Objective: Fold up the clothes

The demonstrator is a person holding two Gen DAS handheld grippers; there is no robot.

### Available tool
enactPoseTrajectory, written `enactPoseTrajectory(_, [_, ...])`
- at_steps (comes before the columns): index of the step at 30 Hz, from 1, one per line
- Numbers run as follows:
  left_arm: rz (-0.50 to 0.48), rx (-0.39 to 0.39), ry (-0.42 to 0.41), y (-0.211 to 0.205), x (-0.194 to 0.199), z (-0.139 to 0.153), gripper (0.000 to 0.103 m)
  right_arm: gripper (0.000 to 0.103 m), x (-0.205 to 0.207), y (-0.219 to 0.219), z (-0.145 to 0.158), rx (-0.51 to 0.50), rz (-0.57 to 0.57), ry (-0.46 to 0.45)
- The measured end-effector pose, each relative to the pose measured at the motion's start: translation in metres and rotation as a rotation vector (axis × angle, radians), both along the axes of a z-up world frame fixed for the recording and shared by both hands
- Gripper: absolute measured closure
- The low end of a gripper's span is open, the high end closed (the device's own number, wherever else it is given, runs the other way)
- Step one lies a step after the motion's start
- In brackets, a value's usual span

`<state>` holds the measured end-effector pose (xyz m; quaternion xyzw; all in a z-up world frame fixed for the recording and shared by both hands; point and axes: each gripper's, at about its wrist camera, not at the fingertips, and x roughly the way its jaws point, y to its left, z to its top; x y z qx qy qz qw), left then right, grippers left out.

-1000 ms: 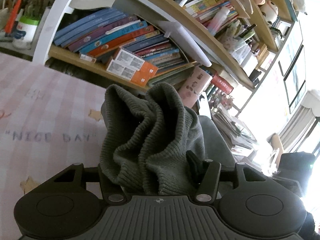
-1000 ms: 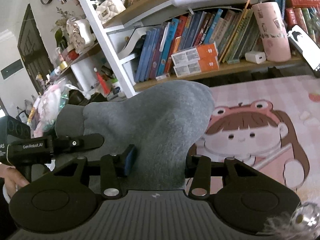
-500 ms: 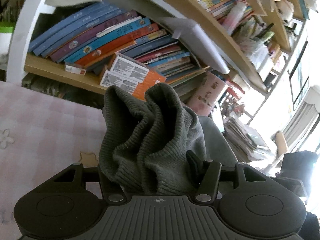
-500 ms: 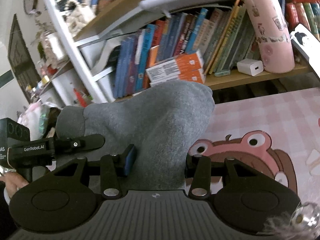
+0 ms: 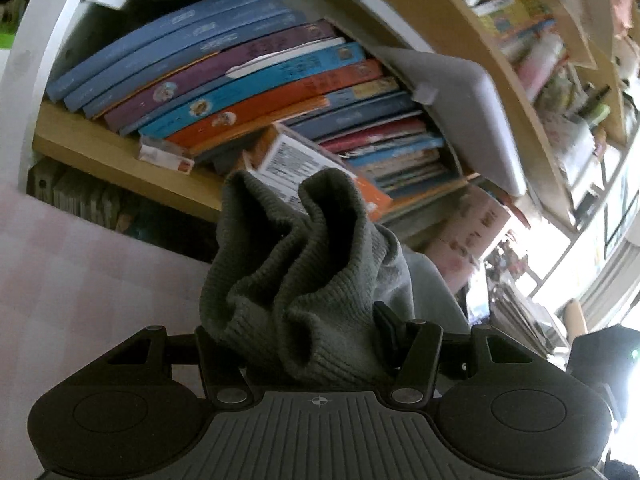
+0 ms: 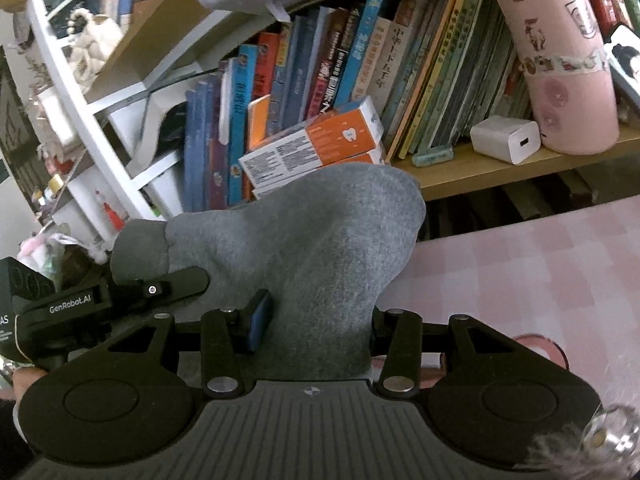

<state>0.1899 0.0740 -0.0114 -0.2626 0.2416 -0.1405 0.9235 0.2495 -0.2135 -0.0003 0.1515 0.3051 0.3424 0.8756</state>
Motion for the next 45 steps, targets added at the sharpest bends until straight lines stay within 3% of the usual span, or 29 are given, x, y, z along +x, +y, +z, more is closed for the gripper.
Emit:
enactPoseTrajectory(4, [0.001,-0.007,0.036,0.003,0.013,-0.011,0.046,0.06,0.015,0.002,-0.011,0.007,-0.016,0.041])
enactPoseTrajectory(8, [0.004,-0.033,0.052,0.008,0.016,-0.02,0.038,0.055,0.022,-0.004,-0.019,0.054,-0.02,0.077])
enactPoseTrajectory(10, [0.02,-0.017,0.038,0.007,0.013,-0.021,0.029,0.047,0.021,-0.005,-0.02,0.057,-0.036,0.072])
enactPoseTrajectory(12, [0.034,0.037,0.014,0.004,0.007,-0.018,0.021,0.021,0.016,-0.005,-0.019,0.035,-0.066,0.047])
enactPoseTrajectory(15, [0.04,0.099,-0.024,-0.001,-0.005,-0.012,0.014,0.017,0.006,-0.012,-0.015,0.039,-0.087,0.002])
enactPoseTrajectory(21, [0.04,0.181,-0.084,-0.014,-0.042,-0.001,0.01,0.014,-0.025,-0.028,-0.007,0.062,-0.133,-0.041])
enactPoseTrajectory(28, [0.075,0.167,-0.103,-0.02,-0.083,0.005,0.008,0.013,-0.071,-0.026,-0.004,0.04,-0.155,-0.057])
enactPoseTrajectory(36, [0.176,0.229,-0.109,-0.031,-0.126,0.011,0.007,0.012,-0.129,-0.007,0.001,-0.114,-0.16,-0.152])
enactPoseTrajectory(45, [0.169,0.348,-0.115,-0.053,-0.152,0.015,0.005,0.009,-0.166,-0.004,0.001,-0.208,-0.189,-0.191])
